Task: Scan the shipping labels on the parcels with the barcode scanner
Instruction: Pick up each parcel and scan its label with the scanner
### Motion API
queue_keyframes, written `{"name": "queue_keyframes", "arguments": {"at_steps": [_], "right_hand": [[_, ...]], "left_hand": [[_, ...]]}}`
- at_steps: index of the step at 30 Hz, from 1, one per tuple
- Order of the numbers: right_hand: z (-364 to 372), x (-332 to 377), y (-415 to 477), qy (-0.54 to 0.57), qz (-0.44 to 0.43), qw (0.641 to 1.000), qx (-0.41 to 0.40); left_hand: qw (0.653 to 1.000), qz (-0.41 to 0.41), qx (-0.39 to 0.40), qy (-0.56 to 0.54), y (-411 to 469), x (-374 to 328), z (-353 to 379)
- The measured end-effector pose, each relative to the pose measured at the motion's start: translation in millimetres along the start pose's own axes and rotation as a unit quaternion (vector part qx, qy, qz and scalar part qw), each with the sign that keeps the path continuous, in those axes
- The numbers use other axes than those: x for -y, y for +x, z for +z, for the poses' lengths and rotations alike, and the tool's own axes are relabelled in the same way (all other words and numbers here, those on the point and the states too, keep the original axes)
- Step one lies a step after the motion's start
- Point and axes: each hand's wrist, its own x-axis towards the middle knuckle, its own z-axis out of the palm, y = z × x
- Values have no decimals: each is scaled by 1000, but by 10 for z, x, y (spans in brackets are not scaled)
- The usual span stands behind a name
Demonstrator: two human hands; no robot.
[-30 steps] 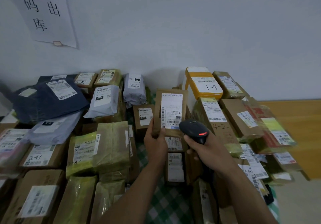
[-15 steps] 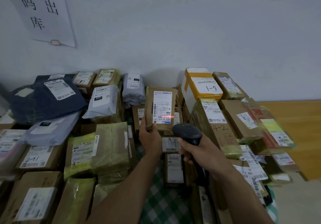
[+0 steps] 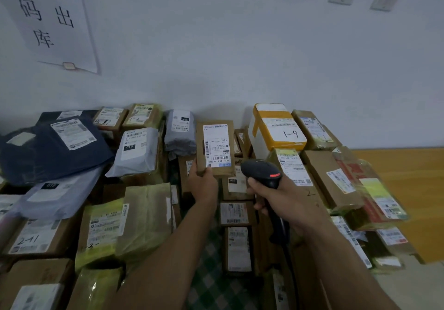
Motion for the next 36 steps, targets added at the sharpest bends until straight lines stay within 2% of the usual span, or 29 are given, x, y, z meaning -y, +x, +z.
{"name": "queue_keyframes", "arguments": {"at_steps": [6,11,15,23,27,33,36], "right_hand": [[-140,156,508,13,5,999,-28],[-223,71,770,29,44,998,-37],[-279,2,929,24,58,997,-46],[-302,-74,1107,9,67,997,-44],[-274,-90,1166,13,65,997,-39],[-273,-99,1228,6,67,997,-41],[-258,-95,1200,13,70,997,-42]], "left_hand": [[998,-49,27,37,659,-145,581],[989,-112,49,78,1047,129,918],[981,-128,69,124,1264,345,1057],[960,-103,179,190,1492,635,1145],[964,-98,173,178,1597,575,1199],[955,-54,217,194,1660,417,1287],[960,-42,200,192,1576,431,1171]]}}
